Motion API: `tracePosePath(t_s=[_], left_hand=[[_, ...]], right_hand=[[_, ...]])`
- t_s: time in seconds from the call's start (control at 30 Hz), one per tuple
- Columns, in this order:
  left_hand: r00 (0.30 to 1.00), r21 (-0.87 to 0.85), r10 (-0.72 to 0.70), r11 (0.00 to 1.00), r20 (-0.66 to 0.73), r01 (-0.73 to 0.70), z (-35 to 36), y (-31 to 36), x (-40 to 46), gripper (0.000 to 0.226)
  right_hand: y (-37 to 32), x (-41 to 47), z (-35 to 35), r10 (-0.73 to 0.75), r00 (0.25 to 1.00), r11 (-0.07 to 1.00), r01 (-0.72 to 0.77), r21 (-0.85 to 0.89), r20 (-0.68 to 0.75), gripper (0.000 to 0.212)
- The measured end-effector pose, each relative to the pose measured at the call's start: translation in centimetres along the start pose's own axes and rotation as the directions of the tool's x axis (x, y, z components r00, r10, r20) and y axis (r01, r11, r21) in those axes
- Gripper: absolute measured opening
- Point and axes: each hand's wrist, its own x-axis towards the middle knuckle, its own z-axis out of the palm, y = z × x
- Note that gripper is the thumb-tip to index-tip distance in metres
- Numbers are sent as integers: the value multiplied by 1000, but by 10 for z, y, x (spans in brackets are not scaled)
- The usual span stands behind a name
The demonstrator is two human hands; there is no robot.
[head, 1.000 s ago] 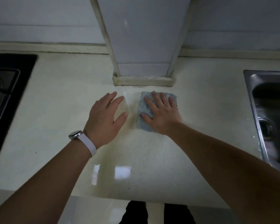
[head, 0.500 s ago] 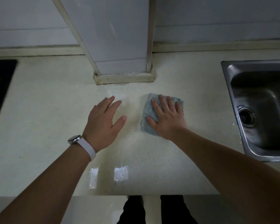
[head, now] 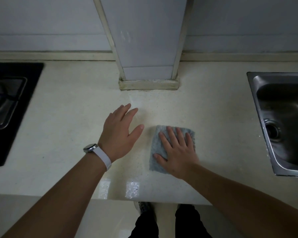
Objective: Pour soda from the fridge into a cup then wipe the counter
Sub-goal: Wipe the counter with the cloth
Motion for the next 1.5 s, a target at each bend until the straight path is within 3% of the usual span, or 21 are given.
tracePosePath(t_s=[0.47, 0.73, 1.07, 1.33, 1.5], left_hand=[[989, 26, -130, 991, -66, 132, -53, -81, -42, 69], [982, 38, -175, 983, -64, 178, -74, -123, -42, 71], [985, 28, -167, 985, -51, 168, -78, -144, -20, 70], [987, 22, -158, 987, -30, 158, -69, -141, -6, 75], [988, 35, -156, 987, -17, 156, -62, -131, 1, 75]], right_hand=[[-146, 48, 10, -258, 966, 965, 258, 36, -18, 89], [-212, 106, 6, -275, 961, 961, 275, 33, 7, 87], [-215, 182, -19, -278, 960, 959, 280, -51, 39, 91], [-191, 204, -24, -273, 961, 962, 271, -42, -34, 83], [-156, 202, -26, -203, 977, 979, 202, -24, -67, 89]])
